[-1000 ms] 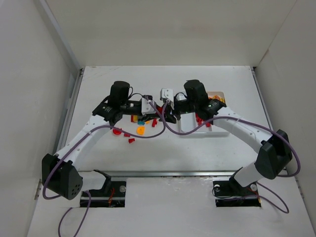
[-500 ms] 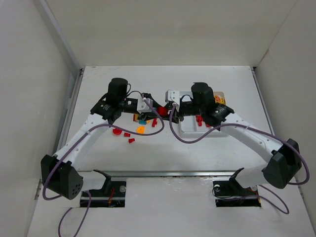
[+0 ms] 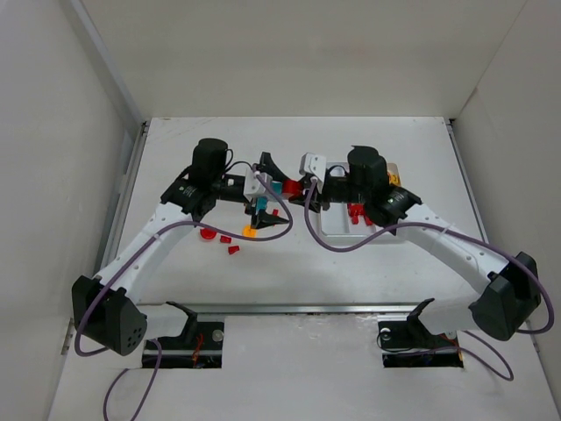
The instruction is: Sort the legos into containers by color
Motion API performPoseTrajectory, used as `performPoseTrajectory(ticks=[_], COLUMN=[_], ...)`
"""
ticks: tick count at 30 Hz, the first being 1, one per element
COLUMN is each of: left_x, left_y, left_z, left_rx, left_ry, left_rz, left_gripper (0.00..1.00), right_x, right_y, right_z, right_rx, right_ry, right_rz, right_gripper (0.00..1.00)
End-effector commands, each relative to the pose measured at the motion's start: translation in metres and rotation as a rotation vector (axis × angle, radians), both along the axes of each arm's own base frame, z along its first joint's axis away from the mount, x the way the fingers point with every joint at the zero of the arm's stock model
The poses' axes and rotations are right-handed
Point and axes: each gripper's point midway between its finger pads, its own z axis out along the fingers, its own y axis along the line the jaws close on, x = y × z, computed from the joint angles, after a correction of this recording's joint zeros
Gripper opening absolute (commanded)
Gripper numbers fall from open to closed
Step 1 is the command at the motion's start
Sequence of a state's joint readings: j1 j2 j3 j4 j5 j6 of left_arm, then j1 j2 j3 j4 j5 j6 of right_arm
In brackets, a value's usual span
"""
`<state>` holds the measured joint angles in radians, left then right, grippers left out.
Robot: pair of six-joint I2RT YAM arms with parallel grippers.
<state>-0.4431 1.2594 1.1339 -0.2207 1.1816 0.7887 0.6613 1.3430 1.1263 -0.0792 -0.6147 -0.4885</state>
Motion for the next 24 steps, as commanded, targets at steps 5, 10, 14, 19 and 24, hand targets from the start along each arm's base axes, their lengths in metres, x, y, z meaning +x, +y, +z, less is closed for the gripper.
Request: performPoseTrajectory(ticks=[5, 10, 14, 19, 24], left_x=[0.01, 0.047, 0.05, 0.046, 0.043], left_y=[0.011, 0.02, 0.018, 0.019, 0.032], left_z=[-0.004, -0.018, -0.016, -0.023, -0.048], left_rx=[0.051, 0.125, 0.116, 0.131, 0.208], left_ry=[-0.05, -0.069, -0.07, -0.059, -0.02], left_rz=[0.088, 0.274, 0.275, 0.258, 0.314], left_gripper=[1.0, 0.79, 0.37, 0.0, 0.0], right_x=[0.002, 0.0, -0.002, 0.01, 0.073], right_y=[-0.001, 0.0, 0.001, -0.006, -0.08], right_z=[0.032, 0.032, 0.033, 0.035, 0.029], right_rx=[0.078, 0.079, 0.081, 0.078, 0.15], right_ry=[-0.084, -0.083, -0.081, -0.083, 0.096], right_rz=[-0.012, -0.003, 0.008, -0.078, -0.426], right_gripper=[0.0, 0.0, 0.0, 0.0, 0.0])
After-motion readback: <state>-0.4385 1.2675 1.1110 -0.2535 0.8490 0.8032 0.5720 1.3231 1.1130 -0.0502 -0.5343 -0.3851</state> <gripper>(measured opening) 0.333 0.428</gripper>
